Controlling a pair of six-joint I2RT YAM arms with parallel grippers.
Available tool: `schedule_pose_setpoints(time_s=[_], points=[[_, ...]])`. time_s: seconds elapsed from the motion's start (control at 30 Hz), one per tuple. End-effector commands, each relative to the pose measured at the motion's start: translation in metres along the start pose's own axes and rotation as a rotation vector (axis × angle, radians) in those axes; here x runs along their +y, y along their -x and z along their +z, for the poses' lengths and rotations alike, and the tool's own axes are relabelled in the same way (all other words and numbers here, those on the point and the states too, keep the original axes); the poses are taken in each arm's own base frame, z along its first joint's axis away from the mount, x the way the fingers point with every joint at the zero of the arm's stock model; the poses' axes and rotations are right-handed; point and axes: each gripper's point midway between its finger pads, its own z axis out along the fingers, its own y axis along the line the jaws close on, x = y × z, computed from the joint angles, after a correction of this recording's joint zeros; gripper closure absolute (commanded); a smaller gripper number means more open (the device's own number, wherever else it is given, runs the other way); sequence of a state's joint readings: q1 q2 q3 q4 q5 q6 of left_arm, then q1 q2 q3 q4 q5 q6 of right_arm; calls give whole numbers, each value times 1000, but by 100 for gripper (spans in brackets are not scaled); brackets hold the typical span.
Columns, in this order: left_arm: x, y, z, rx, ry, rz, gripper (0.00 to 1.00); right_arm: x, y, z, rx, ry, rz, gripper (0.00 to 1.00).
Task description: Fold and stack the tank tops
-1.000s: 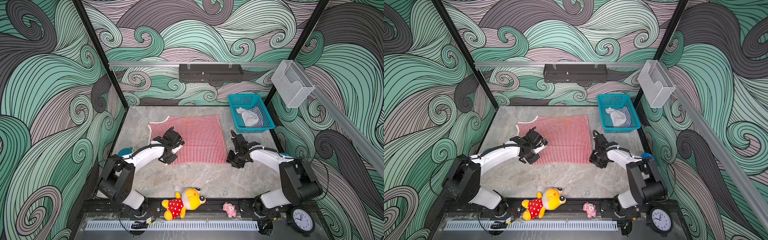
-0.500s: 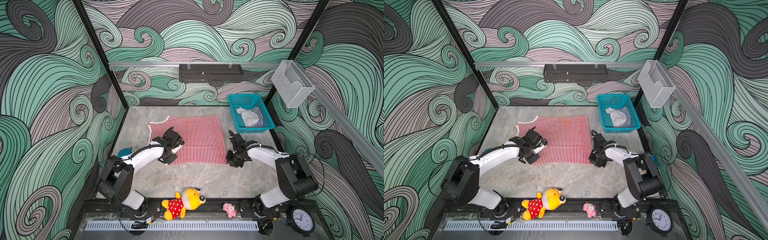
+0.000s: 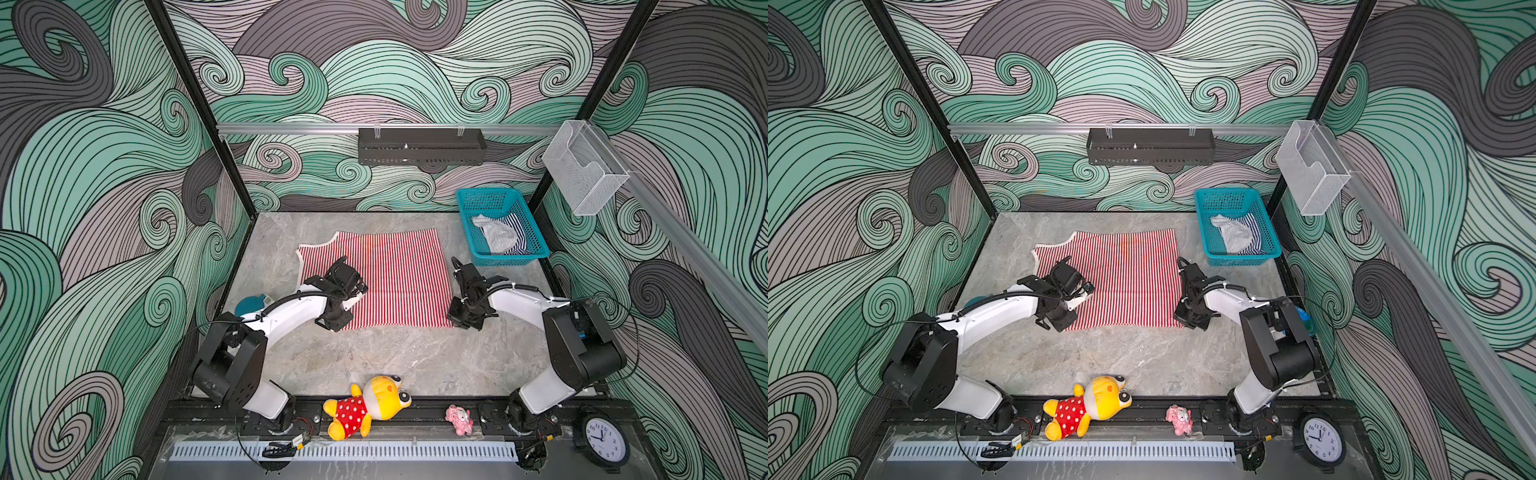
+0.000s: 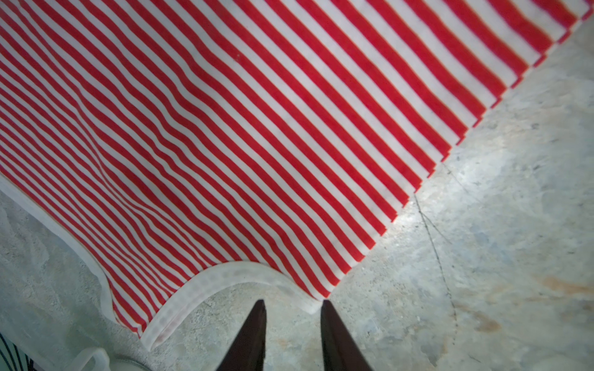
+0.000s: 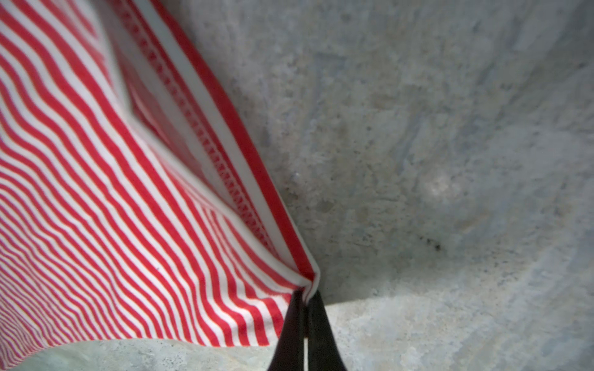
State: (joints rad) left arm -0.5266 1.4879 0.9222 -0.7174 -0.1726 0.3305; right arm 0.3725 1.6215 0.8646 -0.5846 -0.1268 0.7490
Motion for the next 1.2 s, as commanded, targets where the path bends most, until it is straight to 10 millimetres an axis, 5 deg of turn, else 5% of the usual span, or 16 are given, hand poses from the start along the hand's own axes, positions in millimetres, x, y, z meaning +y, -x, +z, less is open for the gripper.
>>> schedule_pose_setpoints(time_s=[0.0,0.3,0.9,0.97,1.03,1.17], points=[[-9,-6,-2,2,-33,26,66,-11,-6,-2,7,-58,-8,100],[-16,-12,21,48,3,104,63,7,2,-35,-58,4,-37,100],[-18,-27,46,100,33,141,66,10,1,-36,-61,21,-25,100],[-21,-29,48,107,20,146,74,10,1,-35,-59,21,-24,100],[-26,-31,48,116,-9,160,100,9,1,-37,-64,20,-21,100],[-31,-35,44,128,-43,176,100,6,-1,-43,-71,21,-20,100]])
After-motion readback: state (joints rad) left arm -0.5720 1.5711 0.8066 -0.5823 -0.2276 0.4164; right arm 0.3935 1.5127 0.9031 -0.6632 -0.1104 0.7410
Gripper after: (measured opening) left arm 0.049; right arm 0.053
